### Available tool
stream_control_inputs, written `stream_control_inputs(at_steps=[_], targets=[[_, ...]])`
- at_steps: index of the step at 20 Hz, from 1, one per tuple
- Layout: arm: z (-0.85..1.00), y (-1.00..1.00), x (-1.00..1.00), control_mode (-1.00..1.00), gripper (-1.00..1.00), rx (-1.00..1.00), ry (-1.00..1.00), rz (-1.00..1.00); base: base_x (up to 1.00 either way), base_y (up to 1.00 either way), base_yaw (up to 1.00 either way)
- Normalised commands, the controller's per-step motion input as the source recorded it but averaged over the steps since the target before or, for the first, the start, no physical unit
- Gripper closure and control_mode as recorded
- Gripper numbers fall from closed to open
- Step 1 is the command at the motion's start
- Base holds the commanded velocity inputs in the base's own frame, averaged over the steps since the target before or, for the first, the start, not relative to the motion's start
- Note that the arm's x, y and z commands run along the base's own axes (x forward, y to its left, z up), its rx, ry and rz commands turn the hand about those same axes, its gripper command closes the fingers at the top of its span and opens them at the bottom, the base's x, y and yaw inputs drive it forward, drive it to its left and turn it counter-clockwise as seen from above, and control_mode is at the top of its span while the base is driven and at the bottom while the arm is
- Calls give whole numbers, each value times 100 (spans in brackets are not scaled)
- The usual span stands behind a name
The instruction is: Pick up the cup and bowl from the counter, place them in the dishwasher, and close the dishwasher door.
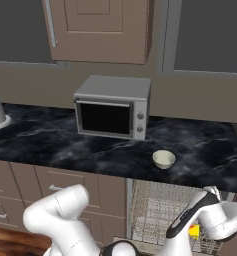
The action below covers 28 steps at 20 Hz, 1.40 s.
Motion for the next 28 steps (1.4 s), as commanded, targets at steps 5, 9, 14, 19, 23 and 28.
stream_control_inputs(at_steps=[5, 9, 14, 19, 23, 28], targets=[[51, 30, 0, -100, -100, -3, -5, 4, 0, 0, 0], [45, 49, 0, -100, -100, -13, -1, 8, 0, 0, 0], [49, 51, 0, -100, -100, -7, -1, 8, 0, 0, 0], [44, 39, 0, -100, -100, -1, 0, 4, 0, 0, 0], [39, 32, 2, -100, -100, 0, 0, 0, 0, 0, 0], [32, 35, 7, -100, -100, 0, 0, 0, 0, 0, 0]])
